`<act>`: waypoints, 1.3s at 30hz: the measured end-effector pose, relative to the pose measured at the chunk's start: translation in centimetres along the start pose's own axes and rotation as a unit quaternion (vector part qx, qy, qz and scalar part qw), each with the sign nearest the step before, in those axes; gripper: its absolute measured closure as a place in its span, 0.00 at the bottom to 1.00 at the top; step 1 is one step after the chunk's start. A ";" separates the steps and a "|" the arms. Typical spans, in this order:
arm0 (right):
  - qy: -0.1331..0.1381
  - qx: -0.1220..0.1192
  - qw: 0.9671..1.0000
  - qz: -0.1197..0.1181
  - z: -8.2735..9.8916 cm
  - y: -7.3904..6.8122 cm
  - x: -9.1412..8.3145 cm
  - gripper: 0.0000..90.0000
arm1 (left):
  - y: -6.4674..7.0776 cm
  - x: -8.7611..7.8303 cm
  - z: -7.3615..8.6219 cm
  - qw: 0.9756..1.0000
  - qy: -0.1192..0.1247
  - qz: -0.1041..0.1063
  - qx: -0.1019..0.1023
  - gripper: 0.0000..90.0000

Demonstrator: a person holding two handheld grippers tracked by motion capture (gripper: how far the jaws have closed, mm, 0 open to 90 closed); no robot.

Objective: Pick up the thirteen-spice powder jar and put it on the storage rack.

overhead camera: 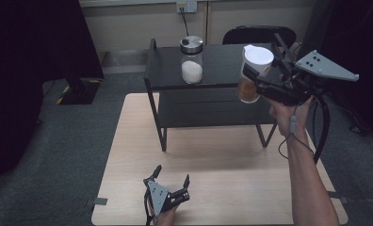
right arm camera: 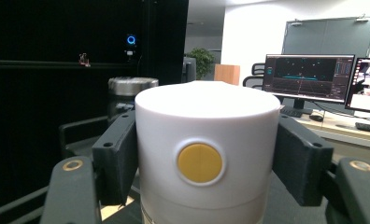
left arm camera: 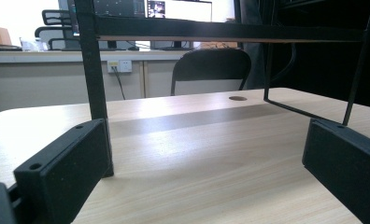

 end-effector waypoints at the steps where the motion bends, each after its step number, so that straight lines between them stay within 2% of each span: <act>1: 0.000 0.001 1.000 0.002 -0.2 0.1 0.3 0.34 | 0.0 0.0 0.0 1.000 0.000 0.000 0.000 0.00; 12: -0.002 -0.005 1.000 0.016 -1.2 0.5 1.8 0.34 | 0.0 0.0 0.0 1.000 0.000 0.002 0.000 0.00; 29: -0.003 0.005 0.999 0.048 -1.0 1.6 3.9 0.34 | 0.0 0.0 0.0 1.000 0.000 0.002 0.000 0.00; 39: 0.001 0.000 0.997 0.079 -0.7 0.9 4.9 0.34 | 0.0 0.0 0.0 1.000 0.000 0.002 0.000 0.00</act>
Point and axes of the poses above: each handheld gripper's, and its own axes: x roughly forward along the jaws, z roughly out of its underside, y roughly to its right, the point moved 6 cm from there along x, roughly forward along the jaws, and after that the axes turned 3 degrees about -z, right-handed, at the moved point
